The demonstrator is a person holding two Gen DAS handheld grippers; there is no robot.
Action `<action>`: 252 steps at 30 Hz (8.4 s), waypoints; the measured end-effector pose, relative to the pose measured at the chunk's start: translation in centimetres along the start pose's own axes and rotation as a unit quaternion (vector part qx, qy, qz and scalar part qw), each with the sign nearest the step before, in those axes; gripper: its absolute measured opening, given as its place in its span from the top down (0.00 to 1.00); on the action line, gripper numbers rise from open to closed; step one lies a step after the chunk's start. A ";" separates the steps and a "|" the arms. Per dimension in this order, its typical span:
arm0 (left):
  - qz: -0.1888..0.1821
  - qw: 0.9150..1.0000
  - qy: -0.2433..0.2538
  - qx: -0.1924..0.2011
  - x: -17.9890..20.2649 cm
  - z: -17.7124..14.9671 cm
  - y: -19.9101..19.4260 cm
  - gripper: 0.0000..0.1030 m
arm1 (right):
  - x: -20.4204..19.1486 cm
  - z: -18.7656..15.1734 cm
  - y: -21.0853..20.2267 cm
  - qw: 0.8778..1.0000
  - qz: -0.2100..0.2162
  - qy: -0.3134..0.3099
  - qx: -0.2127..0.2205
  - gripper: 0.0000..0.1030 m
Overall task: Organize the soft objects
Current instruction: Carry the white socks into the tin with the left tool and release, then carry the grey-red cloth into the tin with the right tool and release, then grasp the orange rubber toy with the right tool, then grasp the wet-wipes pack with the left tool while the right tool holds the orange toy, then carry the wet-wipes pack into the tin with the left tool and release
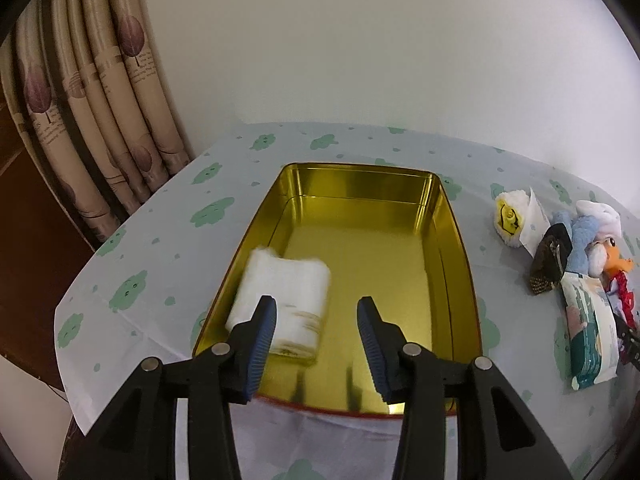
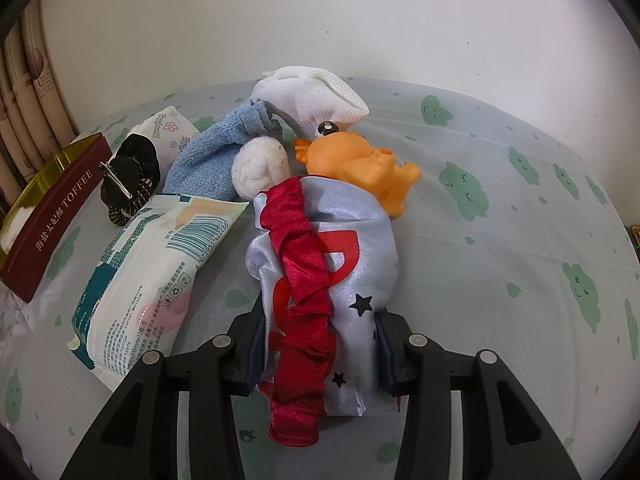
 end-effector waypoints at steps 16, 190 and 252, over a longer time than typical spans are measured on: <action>-0.028 0.998 -0.053 0.008 -2.7 -1.4 0.4 0.58 | -0.5 0.7 -4.8 0.999 -0.030 0.013 0.029 0.74; -0.175 0.966 0.181 -0.061 28.6 -5.2 1.1 0.41 | 6.6 0.7 0.6 0.997 -0.007 0.076 0.009 0.61; -0.026 0.999 0.021 -0.034 3.4 5.4 2.6 0.41 | 6.3 0.5 0.7 0.998 -0.032 0.061 0.002 0.61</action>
Point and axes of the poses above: each gripper's, at about its wrist camera, not at the fingertips, and y roughly the way its jaws point, x to its right, z to its top, the point moved 7 cm from there along y, roughly the way its jaws point, and after that the axes turned 10 degrees about -x, right-handed, at the moved point
